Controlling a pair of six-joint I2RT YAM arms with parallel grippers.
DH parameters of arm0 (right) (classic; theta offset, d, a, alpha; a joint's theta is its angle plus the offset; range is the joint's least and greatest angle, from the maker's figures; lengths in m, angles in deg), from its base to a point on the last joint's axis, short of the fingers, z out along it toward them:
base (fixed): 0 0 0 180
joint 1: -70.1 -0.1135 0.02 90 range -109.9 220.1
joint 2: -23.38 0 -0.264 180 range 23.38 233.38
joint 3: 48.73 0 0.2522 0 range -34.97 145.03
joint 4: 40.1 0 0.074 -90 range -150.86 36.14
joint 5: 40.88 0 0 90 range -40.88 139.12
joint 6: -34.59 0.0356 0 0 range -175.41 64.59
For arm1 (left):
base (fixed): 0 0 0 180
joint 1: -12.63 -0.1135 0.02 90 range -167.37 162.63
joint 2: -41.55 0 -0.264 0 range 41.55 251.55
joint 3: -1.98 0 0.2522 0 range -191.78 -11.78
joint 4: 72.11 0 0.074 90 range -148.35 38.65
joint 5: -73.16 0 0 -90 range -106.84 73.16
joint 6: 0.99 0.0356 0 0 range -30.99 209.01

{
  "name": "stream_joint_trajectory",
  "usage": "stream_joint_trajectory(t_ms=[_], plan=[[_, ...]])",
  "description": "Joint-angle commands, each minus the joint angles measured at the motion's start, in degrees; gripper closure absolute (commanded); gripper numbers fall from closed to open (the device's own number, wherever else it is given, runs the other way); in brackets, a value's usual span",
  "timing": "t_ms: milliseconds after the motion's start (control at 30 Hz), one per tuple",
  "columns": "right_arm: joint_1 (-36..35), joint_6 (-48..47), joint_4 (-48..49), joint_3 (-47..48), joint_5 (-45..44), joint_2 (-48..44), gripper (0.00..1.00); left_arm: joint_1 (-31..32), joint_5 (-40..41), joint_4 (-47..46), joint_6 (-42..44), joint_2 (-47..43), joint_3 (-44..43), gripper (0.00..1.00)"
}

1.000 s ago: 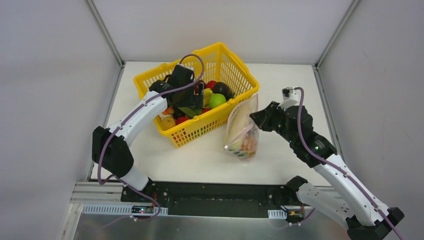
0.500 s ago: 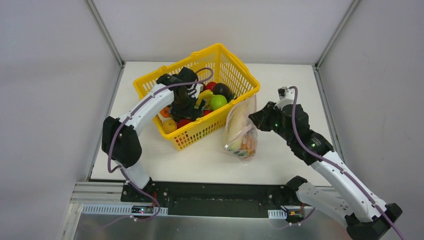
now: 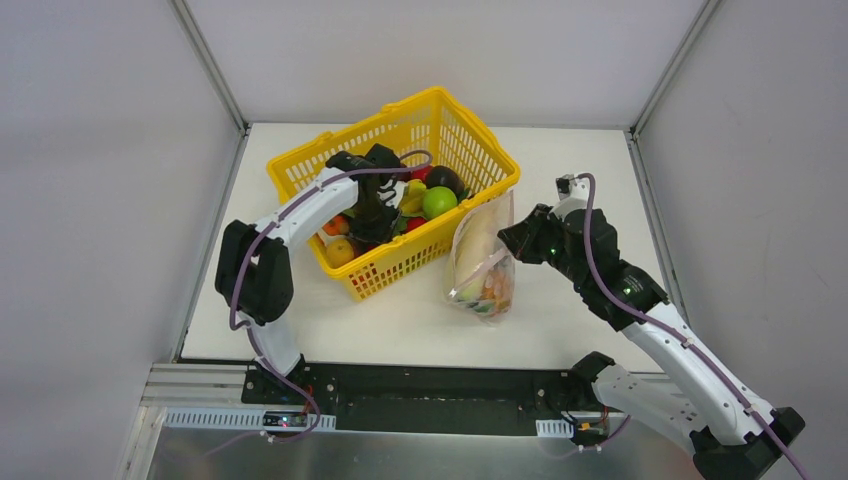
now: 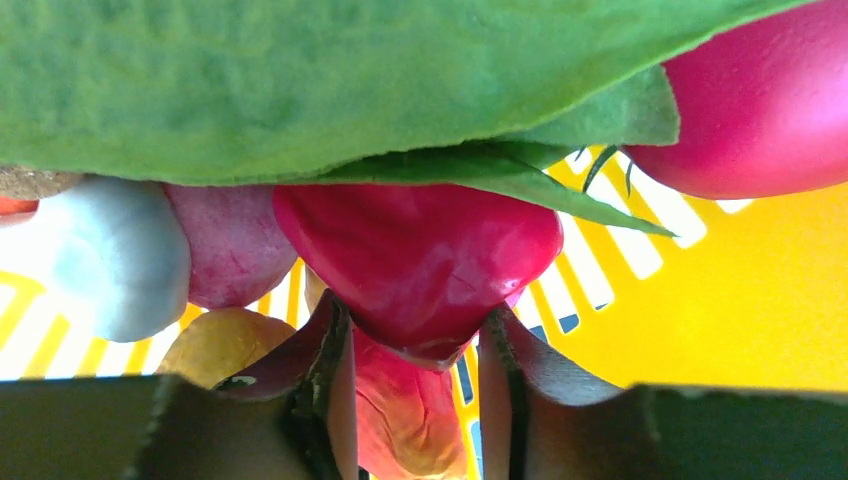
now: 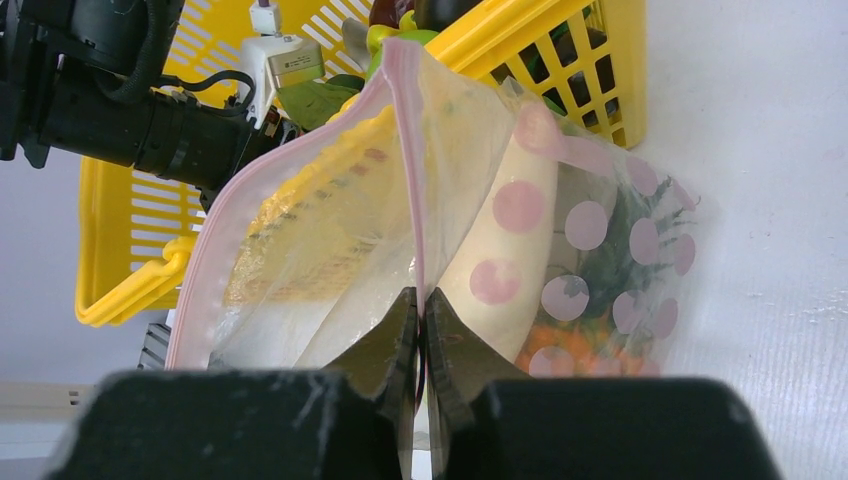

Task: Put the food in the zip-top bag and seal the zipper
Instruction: Pick up the fake vegetable from the bin.

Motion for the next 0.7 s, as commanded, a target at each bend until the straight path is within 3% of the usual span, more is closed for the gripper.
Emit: stream_joint_trajectory(t_ms=[0,233,433,667], plan=[[0.3,-0.9,0.5,1.3,0.5,-0.8,0.92,0.9,-1.0,2.5,0.3,-3.2,0.7,0.81],[0.4,-0.7,0.5,1.4,0.8,-0.8,0.92,0.9,0.5,0.5,-0.3,-10.1,0.3,1.00],[0.4,-0.6,0.6,1.3,0.4,-1.6,0.92,1.0,4.8,-1.8,-2.3,-14.8,0.1,1.00],[0.4,0.0,0.5,1.4,0.4,-2.1,0.92,1.0,11.7,-11.5,-7.2,-25.7,2.9,1.00]])
